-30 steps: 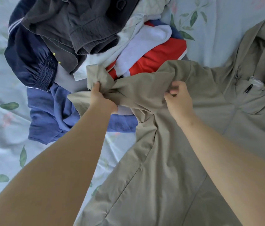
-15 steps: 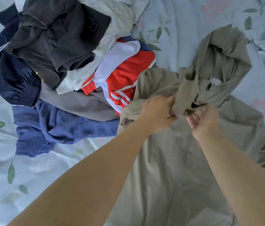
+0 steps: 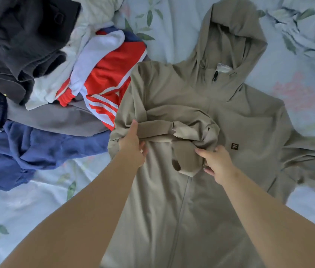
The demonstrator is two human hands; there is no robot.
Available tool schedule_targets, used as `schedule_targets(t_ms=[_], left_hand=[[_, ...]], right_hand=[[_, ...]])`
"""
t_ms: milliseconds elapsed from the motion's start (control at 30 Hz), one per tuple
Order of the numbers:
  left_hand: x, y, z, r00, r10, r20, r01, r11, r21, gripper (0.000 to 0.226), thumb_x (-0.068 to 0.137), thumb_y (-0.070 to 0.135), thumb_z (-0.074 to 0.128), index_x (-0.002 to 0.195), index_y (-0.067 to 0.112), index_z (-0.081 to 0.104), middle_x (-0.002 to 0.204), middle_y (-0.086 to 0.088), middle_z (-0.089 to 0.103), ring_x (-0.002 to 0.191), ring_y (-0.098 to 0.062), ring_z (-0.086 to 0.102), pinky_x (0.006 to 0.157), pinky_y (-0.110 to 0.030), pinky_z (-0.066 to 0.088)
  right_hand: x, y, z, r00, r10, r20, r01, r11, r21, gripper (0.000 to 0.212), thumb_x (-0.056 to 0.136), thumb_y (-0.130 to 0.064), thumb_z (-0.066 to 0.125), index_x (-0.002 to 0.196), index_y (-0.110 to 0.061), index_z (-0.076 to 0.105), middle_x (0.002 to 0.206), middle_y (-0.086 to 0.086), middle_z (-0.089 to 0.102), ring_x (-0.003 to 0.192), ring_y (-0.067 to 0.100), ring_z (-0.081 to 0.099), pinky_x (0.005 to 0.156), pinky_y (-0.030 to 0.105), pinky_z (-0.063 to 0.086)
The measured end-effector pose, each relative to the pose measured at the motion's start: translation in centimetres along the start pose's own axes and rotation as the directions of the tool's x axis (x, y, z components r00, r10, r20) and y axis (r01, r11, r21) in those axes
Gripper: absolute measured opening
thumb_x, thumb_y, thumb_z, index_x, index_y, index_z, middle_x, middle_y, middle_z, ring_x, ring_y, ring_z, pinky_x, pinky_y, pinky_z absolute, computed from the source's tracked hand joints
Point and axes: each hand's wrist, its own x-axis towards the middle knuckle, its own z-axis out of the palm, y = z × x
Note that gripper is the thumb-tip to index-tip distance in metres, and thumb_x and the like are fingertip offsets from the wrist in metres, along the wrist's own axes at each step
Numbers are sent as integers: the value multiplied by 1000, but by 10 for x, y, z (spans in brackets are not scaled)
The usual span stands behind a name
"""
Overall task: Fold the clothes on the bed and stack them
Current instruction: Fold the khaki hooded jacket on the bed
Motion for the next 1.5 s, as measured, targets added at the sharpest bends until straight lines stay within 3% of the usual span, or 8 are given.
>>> schedule_targets(t_ms=[200,467,533,633,733,867,1133,1500], left_hand=[[-15,16,8,986,145,77,-111,936,-334,21,96,25,53,117,25,56,112,0,64,98,-19,64,86,-37,52],[-17,-15,4,905,232,-357,-88,923,375,55,87,24,60,133,5,37,123,-10,52,103,-25,55,90,-36,46],[-24,-15,5,770,539,-342,-252,749,613,41,89,17,52,126,4,40,131,-14,43,116,-31,48,96,-39,38],[-33,-14,14,597,781,181,-538,223,813,32,92,11,45,123,14,47,123,-11,47,111,-31,48,90,-36,37],[-20,-5,34,629,557,542,-508,-232,829,54,97,13,37,145,35,27,119,-10,52,104,-30,52,83,-36,38],[3,13,50,709,452,542,-303,-498,812,45,98,16,35,137,36,38,116,-11,58,103,-33,57,74,-35,37],[-6,16,86,516,755,404,-675,68,734,33,94,17,41,126,22,43,100,-7,65,91,-31,61,81,-42,49],[-2,-101,60,684,146,715,-418,-724,548,82,88,57,48,151,31,3,159,2,-3,146,-26,-6,117,-49,8]], right_hand=[[-4,-28,-48,949,-208,-237,233,969,83,14,80,-12,57,72,-10,45,72,7,43,73,20,37,64,30,32],[-7,-32,-114,798,-351,-489,-21,796,-606,34,89,-13,49,122,-13,54,130,22,45,120,41,40,97,48,32],[-11,-29,-101,792,-510,-337,138,686,-714,34,89,-12,49,123,-17,57,130,20,48,119,41,41,97,47,34],[-2,-23,-85,787,-605,-117,286,527,-800,34,91,-17,47,123,-21,58,114,11,61,108,36,51,92,43,37],[6,-25,-76,892,-450,45,285,483,-828,55,93,-22,47,144,-25,28,106,7,61,102,32,57,87,41,42],[16,-14,-84,951,-308,-3,172,540,-824,50,96,-22,45,143,-25,29,109,10,60,100,33,57,72,35,41],[19,-15,-103,732,-574,-368,368,787,-496,31,99,-17,39,129,-12,46,107,7,66,98,33,58,77,34,41],[-1,52,-146,890,-351,-290,243,905,-350,69,72,-42,76,129,-20,43,120,-1,53,111,21,50,89,38,45]])
